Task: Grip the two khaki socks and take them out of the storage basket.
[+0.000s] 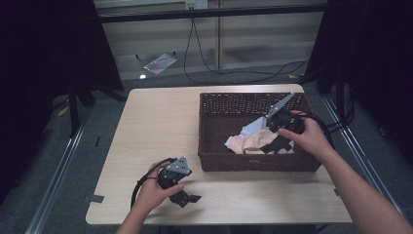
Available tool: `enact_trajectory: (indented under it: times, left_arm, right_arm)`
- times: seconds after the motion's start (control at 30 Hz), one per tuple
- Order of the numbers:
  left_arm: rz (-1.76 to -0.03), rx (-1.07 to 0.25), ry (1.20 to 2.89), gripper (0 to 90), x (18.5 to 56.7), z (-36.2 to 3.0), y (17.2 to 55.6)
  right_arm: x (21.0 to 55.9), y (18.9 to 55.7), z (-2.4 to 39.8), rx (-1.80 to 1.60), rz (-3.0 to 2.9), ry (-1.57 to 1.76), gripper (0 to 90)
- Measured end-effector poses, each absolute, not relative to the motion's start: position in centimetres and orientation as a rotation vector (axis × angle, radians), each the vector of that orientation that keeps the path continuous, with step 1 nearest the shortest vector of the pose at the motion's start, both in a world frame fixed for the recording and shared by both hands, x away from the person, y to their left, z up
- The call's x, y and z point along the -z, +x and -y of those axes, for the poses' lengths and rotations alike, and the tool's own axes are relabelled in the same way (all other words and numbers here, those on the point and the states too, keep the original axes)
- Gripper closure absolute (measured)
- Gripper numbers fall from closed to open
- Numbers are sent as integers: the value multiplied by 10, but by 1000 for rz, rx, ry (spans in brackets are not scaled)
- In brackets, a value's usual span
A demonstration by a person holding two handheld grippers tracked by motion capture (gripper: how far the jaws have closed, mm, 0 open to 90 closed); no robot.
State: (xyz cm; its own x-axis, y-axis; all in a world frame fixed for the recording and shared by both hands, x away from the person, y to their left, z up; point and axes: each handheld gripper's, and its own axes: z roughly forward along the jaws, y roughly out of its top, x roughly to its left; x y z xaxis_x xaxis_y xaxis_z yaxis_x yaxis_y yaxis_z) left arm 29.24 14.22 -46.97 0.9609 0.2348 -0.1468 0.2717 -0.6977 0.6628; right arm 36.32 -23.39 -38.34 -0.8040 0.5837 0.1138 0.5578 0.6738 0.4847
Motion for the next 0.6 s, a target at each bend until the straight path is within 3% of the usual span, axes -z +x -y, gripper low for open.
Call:
enact_trajectory:
  times: [0.33, 0.6]
  left_arm:
    - [-367, 67, 2364, 31, 470, -142, 292]
    - [-351, 65, 2373, 31, 469, -142, 293]
  right_arm:
    - [396, 378, 228, -741, -2773, 1042, 50]
    - [410, 385, 229, -704, -2756, 1066, 144]
